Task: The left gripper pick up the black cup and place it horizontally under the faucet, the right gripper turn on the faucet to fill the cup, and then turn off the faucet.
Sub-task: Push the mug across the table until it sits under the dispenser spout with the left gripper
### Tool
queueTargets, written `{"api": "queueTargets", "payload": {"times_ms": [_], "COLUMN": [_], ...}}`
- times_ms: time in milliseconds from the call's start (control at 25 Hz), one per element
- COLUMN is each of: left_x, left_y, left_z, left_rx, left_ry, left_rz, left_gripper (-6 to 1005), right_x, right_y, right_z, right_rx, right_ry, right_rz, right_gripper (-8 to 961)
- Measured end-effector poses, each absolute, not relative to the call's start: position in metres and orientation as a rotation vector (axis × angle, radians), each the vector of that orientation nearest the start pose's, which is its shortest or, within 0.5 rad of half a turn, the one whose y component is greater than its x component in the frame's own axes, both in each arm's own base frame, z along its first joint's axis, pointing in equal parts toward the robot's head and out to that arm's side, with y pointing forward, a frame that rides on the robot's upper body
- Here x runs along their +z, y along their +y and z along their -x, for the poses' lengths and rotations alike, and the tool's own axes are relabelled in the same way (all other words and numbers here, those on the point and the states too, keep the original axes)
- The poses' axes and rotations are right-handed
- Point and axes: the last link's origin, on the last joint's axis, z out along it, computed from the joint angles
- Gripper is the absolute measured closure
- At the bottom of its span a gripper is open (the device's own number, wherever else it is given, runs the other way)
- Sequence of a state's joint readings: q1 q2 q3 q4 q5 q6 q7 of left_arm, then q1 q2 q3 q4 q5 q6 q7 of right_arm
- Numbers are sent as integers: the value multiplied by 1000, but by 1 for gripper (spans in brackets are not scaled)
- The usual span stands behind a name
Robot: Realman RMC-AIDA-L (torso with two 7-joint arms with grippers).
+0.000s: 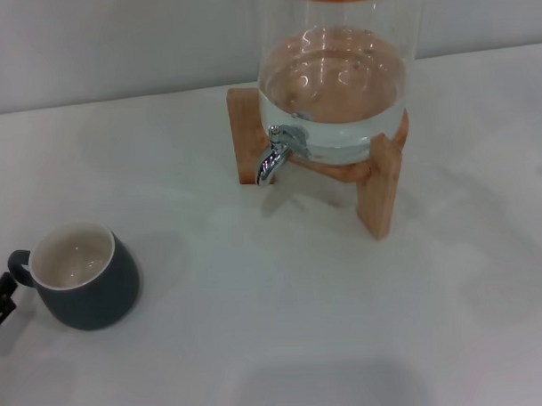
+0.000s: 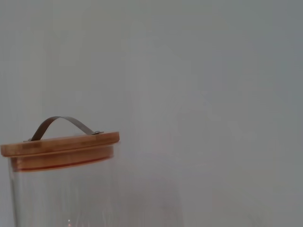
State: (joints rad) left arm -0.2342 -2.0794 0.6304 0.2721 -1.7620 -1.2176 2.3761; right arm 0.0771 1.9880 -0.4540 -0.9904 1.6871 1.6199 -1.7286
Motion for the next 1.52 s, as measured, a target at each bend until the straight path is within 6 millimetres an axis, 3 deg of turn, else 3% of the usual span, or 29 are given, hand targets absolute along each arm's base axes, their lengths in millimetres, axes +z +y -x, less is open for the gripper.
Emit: {"api": "queueTargets", "payload": {"times_ms": [240, 1520], "left_x": [-12, -12], "left_y": [266, 288], "left_z": [385, 375], "left_rx": [-620, -594], "left_ry": [-806, -763], "left_rz": [1958, 1992], "left_gripper": [149, 170], "right_x": [187, 186], "right_y": [234, 232], "right_z": [-345, -347], "right_rx": [863, 874], "right_ry": [531, 540], "right_rz": [1932, 1907], "right_gripper": [234, 234]}}
